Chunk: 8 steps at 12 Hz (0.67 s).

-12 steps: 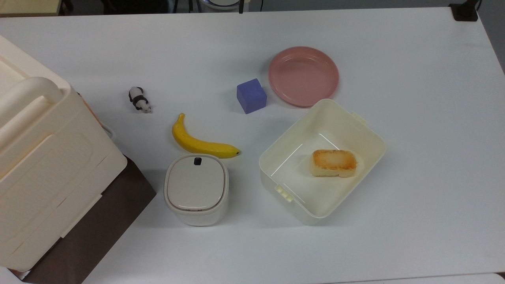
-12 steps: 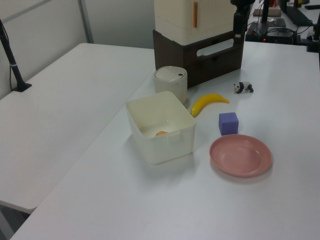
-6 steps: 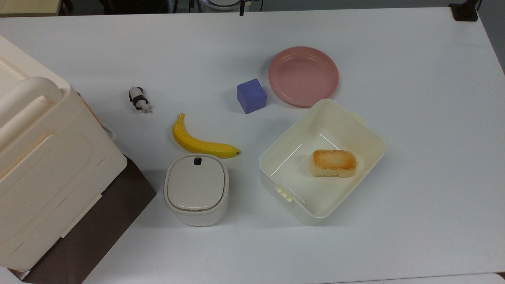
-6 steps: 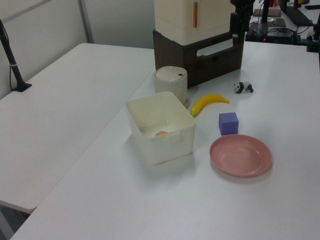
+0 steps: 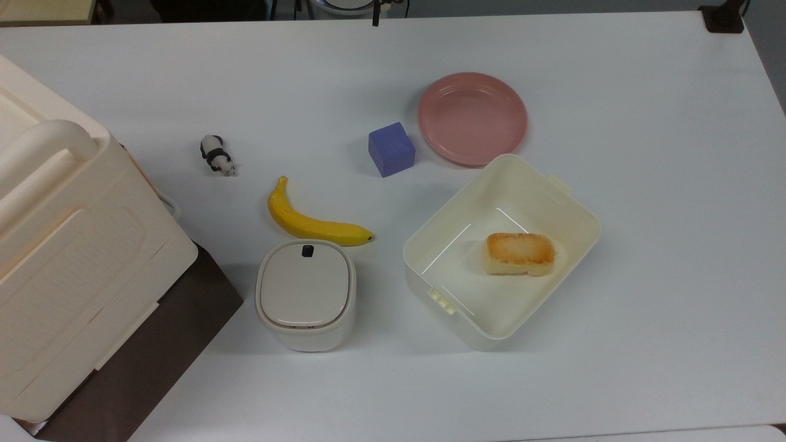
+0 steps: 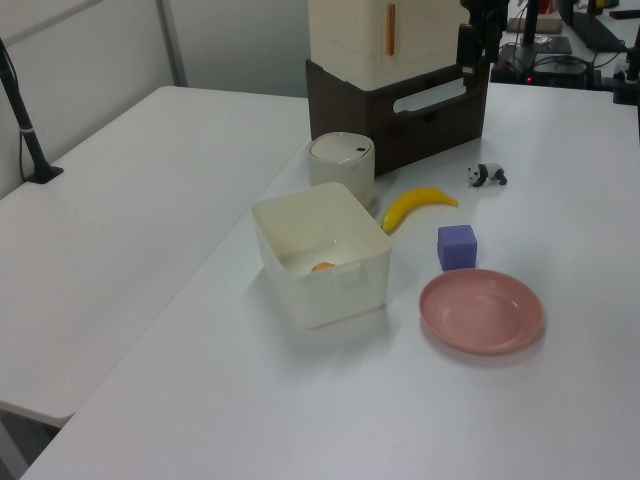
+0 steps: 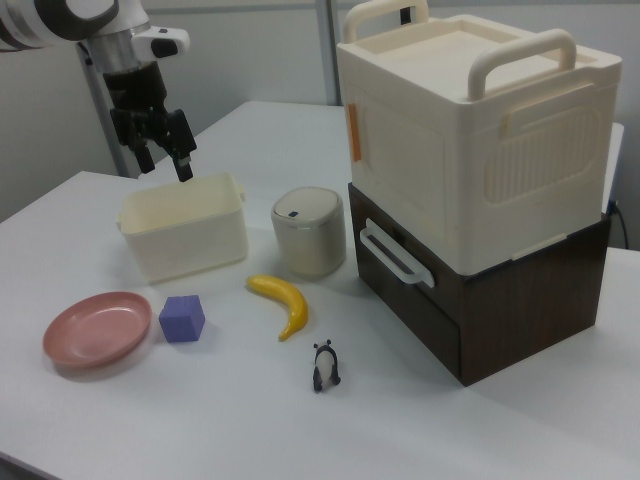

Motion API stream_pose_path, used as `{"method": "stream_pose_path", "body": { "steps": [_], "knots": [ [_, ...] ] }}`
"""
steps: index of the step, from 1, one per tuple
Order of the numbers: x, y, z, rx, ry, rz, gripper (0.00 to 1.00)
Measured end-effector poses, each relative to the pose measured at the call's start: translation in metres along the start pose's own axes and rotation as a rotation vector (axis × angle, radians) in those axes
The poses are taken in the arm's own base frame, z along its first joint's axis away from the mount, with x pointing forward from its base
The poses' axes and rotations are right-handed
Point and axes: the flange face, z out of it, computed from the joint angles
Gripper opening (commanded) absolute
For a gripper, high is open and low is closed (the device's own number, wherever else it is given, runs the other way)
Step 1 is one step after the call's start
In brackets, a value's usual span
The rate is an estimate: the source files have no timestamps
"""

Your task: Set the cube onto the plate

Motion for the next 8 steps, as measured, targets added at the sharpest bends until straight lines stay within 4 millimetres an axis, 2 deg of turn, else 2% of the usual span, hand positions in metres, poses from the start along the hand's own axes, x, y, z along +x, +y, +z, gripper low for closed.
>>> {"method": "stream_pose_path", "body": {
  "steps": [8],
  "knots": [
    [0.0028,0.0019,0.0006,0.005,0.011,-0.005,1.00]
  ]
}}
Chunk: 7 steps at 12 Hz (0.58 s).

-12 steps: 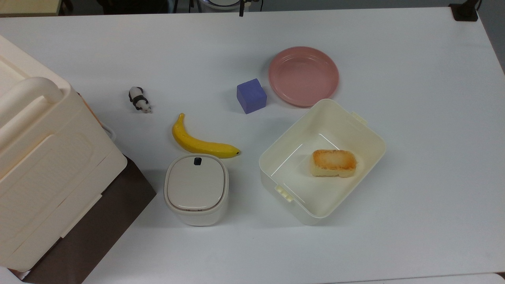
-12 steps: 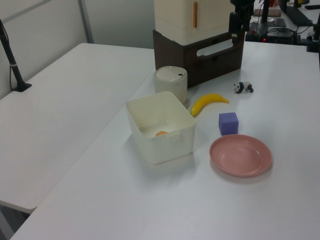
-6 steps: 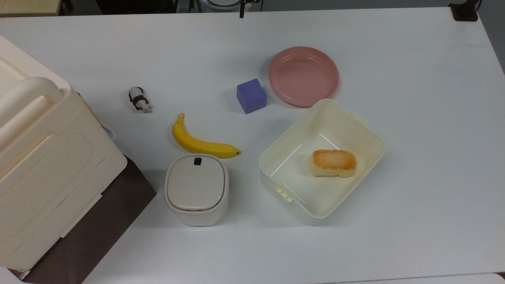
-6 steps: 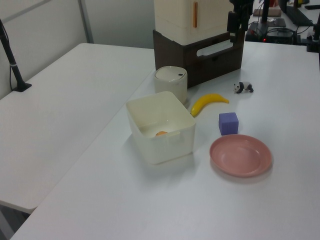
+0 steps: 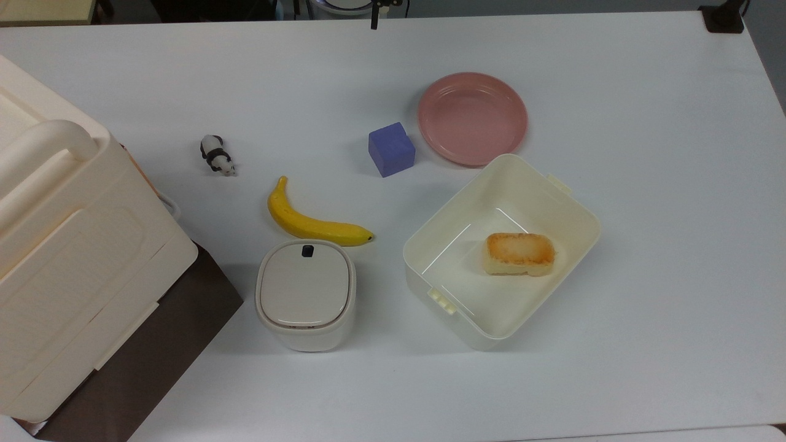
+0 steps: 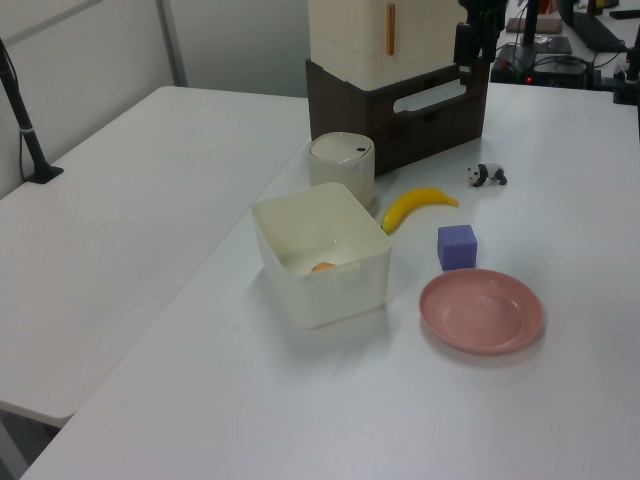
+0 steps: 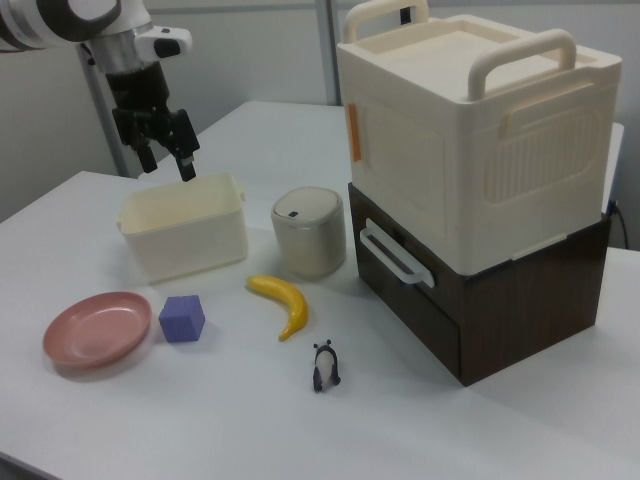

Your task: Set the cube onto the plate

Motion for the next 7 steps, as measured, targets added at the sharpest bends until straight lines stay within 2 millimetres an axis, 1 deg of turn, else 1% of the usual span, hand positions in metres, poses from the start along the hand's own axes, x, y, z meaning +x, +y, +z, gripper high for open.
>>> {"method": "stream_pose_path", "body": {
  "steps": [7],
  "knots": [
    [-0.0002,-0.0013,0.0006,0.000,-0.001,-0.035,1.00]
  ]
}}
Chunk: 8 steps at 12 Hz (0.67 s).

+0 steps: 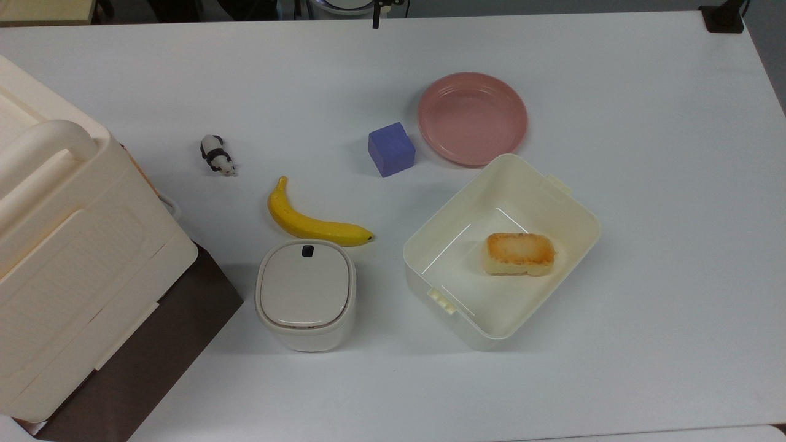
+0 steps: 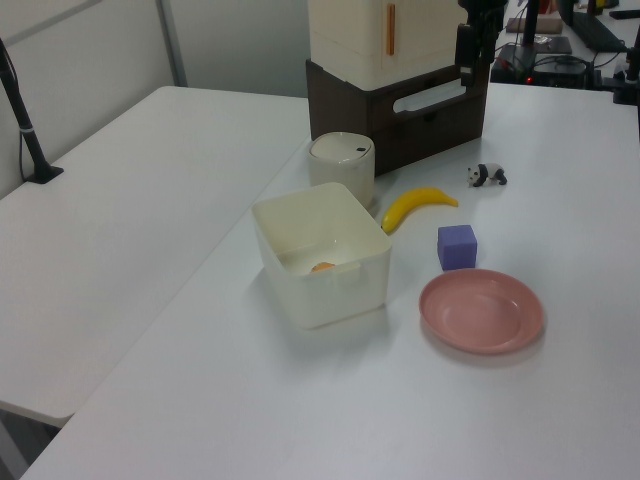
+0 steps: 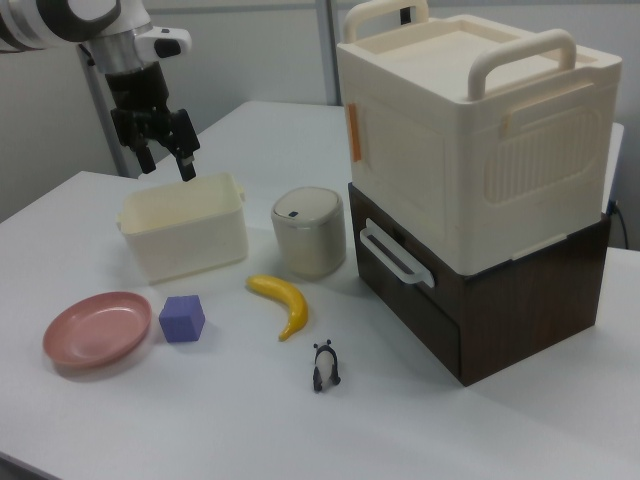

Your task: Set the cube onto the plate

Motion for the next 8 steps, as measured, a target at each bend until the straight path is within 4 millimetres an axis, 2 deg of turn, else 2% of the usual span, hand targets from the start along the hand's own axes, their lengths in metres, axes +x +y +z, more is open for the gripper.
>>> {"method": "stream_pose_path", "body": {
  "steps": [5,8],
  "knots": [
    [-0.008,0.001,0.006,-0.007,-0.069,-0.205,1.00],
    [-0.013,-0.007,0.009,-0.010,-0.103,-0.243,1.00]
  ]
}}
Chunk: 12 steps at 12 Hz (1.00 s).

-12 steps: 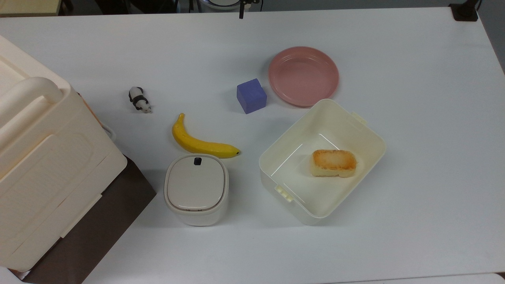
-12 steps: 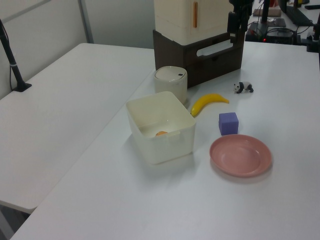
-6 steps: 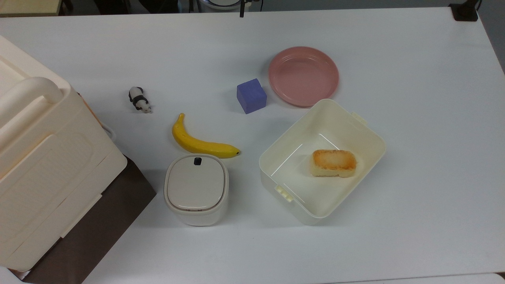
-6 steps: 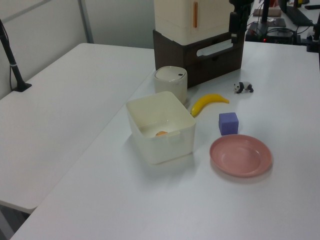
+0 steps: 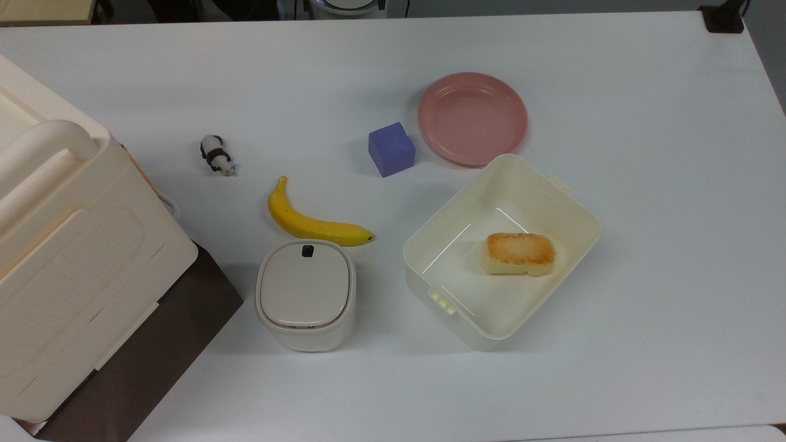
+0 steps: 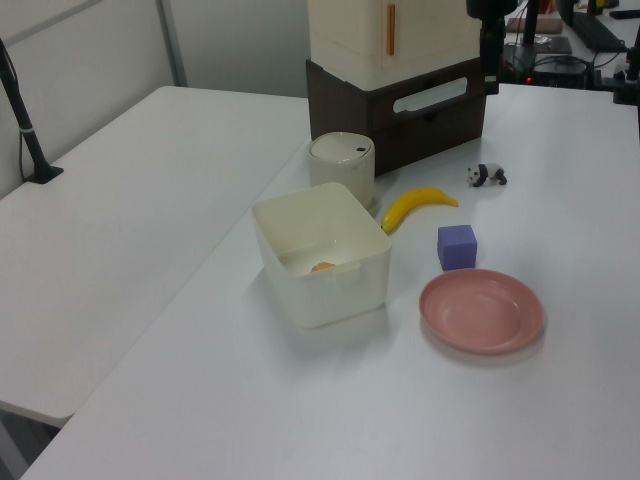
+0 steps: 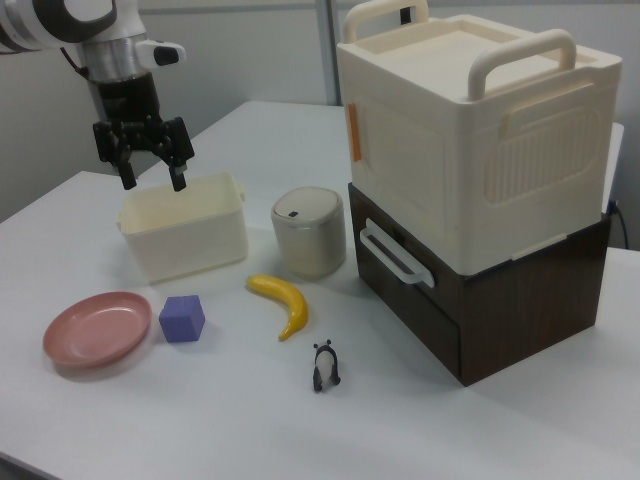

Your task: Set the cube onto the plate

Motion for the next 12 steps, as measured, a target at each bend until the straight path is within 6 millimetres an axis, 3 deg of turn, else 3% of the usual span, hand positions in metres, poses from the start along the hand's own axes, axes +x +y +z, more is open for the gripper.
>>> {"method": "stream_pose_path", "body": {
  "steps": [6,10,12],
  "knots": [
    [0.000,-0.005,0.001,-0.001,-0.001,-0.032,1.00],
    [0.017,-0.008,0.039,-0.013,-0.079,-0.051,1.00],
    [0.026,-0.020,0.054,-0.036,-0.093,-0.079,1.00]
  ]
}}
